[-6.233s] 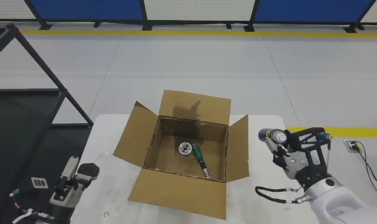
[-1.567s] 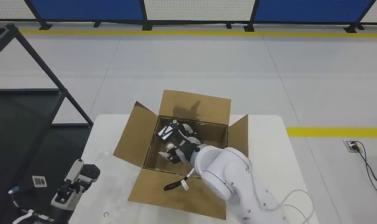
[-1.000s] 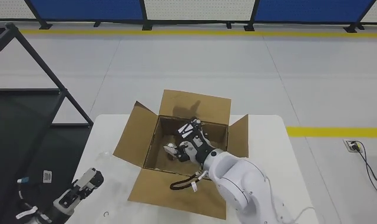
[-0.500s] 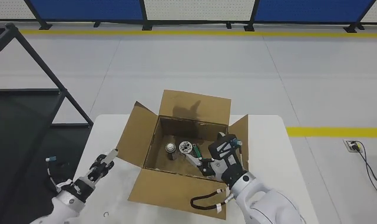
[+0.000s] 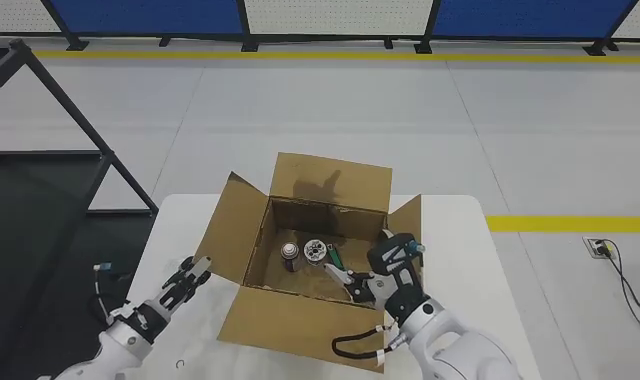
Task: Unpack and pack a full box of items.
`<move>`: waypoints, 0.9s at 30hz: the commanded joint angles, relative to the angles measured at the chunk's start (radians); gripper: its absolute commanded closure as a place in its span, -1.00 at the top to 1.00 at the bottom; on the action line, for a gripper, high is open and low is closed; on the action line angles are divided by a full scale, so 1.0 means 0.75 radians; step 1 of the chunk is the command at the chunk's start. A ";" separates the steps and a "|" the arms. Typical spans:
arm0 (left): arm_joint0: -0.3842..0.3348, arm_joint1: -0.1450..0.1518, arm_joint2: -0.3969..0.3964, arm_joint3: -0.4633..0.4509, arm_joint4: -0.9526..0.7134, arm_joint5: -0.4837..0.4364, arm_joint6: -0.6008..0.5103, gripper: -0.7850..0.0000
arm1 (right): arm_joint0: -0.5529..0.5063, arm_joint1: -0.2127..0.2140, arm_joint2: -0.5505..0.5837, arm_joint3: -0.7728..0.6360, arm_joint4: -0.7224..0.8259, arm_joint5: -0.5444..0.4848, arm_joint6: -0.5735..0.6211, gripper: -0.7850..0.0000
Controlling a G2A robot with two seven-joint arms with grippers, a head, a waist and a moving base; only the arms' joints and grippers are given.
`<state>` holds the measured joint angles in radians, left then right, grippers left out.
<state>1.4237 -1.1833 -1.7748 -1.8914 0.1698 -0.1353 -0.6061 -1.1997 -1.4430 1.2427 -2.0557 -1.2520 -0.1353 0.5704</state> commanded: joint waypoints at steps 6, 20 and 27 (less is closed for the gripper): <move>0.054 0.007 -0.021 -0.028 -0.036 -0.024 -0.018 -1.00 | 0.011 0.004 0.005 0.000 0.024 0.005 0.006 1.00; 0.209 0.014 -0.039 -0.107 -0.086 -0.071 -0.001 -1.00 | 0.051 0.014 0.012 0.007 0.068 0.014 0.119 1.00; 0.274 0.017 -0.079 -0.146 -0.185 -0.080 -0.001 1.00 | 0.051 0.014 0.012 0.007 0.068 0.014 0.119 1.00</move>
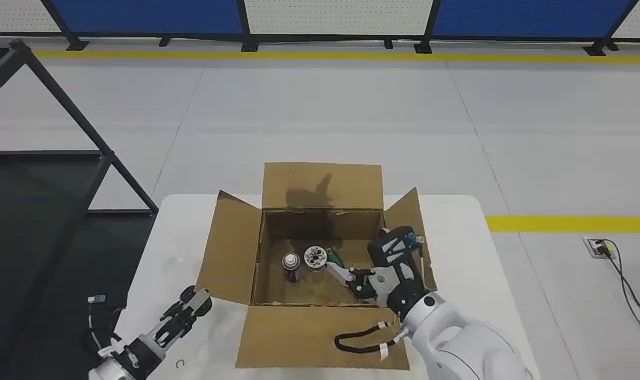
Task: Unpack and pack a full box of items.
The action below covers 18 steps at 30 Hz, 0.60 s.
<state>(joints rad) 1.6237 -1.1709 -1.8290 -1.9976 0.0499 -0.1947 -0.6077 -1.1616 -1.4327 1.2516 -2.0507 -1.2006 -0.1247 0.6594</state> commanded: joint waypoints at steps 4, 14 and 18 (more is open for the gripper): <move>0.036 -0.001 -0.042 -0.026 -0.155 -0.026 0.006 1.00 | -0.025 0.002 0.037 -0.008 0.085 -0.007 -0.064 1.00; 0.009 0.008 -0.141 -0.033 -0.538 0.008 -0.089 1.00 | -0.114 0.019 0.381 -0.079 0.599 0.078 -0.093 1.00; -0.014 0.015 -0.164 -0.018 -0.572 0.098 -0.123 1.00 | -0.129 0.026 0.469 -0.079 0.701 0.112 -0.062 1.00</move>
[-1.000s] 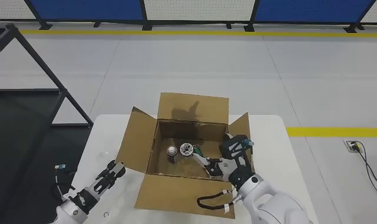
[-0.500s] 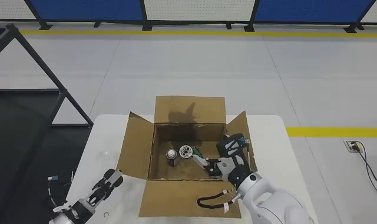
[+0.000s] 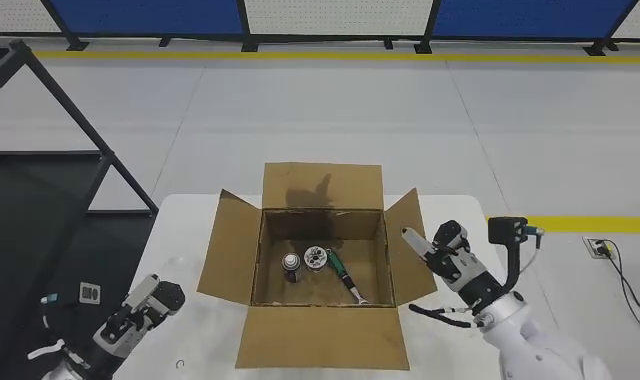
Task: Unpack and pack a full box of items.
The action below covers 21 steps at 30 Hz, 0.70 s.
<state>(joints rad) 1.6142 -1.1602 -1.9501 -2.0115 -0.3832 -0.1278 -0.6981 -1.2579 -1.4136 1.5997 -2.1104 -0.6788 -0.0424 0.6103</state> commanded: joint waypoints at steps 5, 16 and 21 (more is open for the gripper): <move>-0.001 0.001 -0.002 0.000 0.006 0.009 -0.003 1.00 | 0.000 0.000 0.004 0.001 0.006 0.002 0.003 1.00; -0.082 0.005 0.030 0.060 -0.034 0.169 0.083 1.00 | 0.016 0.005 0.030 0.077 0.101 0.087 -0.006 1.00; -0.183 0.017 0.093 0.106 -0.025 0.284 0.014 1.00 | 0.055 0.017 0.050 0.127 0.214 0.133 0.144 1.00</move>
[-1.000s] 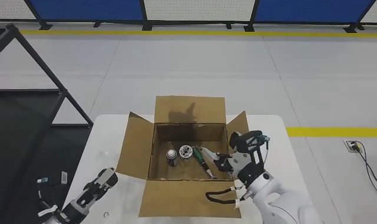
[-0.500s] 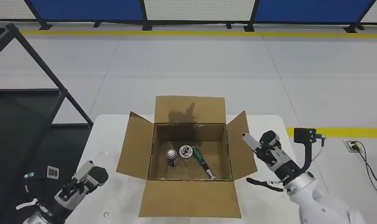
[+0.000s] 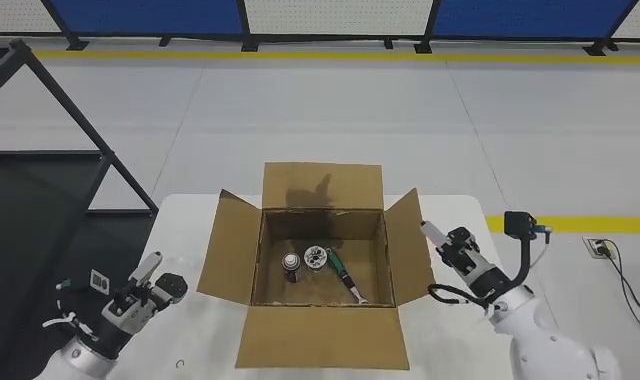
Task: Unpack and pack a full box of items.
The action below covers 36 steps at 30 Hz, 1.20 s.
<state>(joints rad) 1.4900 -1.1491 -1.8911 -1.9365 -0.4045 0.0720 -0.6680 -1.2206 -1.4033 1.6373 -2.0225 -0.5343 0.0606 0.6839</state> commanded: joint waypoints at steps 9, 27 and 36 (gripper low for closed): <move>-0.117 0.014 0.125 0.018 0.044 0.051 -0.080 1.00 | 0.040 0.019 -0.074 0.068 0.149 -0.081 0.159 1.00; -0.316 0.019 0.400 0.042 0.152 0.177 -0.053 1.00 | 0.244 0.015 -0.347 0.249 0.178 0.000 0.185 1.00; -0.315 0.019 0.403 0.041 0.150 0.177 -0.052 1.00 | 0.241 0.015 -0.348 0.251 0.178 0.001 0.179 1.00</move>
<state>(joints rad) 1.2531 -1.1348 -1.5911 -1.9051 -0.2902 0.2049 -0.7077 -1.0378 -1.3918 1.3773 -1.8360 -0.4010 0.0607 0.8223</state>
